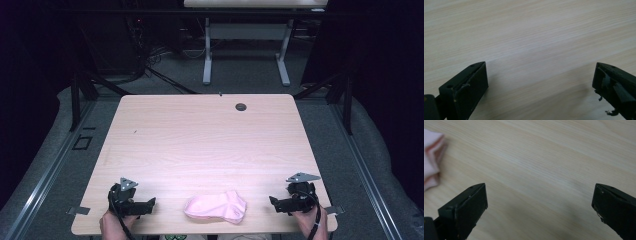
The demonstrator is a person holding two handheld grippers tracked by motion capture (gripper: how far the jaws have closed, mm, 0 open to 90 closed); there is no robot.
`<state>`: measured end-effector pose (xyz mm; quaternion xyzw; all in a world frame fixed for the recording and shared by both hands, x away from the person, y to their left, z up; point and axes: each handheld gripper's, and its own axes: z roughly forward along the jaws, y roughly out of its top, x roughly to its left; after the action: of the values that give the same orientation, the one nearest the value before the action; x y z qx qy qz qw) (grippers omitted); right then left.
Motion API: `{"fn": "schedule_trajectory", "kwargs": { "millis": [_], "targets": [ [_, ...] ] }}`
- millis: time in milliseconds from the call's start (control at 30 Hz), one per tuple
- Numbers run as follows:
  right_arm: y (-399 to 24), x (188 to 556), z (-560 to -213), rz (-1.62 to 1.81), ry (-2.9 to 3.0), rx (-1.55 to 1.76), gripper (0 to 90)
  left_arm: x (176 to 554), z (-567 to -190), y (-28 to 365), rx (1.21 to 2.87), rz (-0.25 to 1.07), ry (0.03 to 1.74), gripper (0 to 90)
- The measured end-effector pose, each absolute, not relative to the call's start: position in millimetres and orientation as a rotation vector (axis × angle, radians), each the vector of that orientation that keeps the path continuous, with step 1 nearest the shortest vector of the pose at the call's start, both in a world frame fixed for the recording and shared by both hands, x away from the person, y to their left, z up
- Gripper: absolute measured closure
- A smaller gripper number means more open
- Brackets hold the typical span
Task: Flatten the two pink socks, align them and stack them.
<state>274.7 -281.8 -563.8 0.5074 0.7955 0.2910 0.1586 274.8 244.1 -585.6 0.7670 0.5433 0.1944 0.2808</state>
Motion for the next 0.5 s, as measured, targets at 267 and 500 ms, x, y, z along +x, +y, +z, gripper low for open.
{"fn": "schedule_trajectory", "kwargs": {
  "millis": [267,500],
  "targets": [
    [-303,284,-583,0.801,2.191,1.484,0.0,284,-590,256,2.006,0.565,1.437,0.0],
    [-309,281,-590,0.895,2.123,1.436,0.0,287,-593,257,1.97,0.593,1.427,0.0]
  ]
}}
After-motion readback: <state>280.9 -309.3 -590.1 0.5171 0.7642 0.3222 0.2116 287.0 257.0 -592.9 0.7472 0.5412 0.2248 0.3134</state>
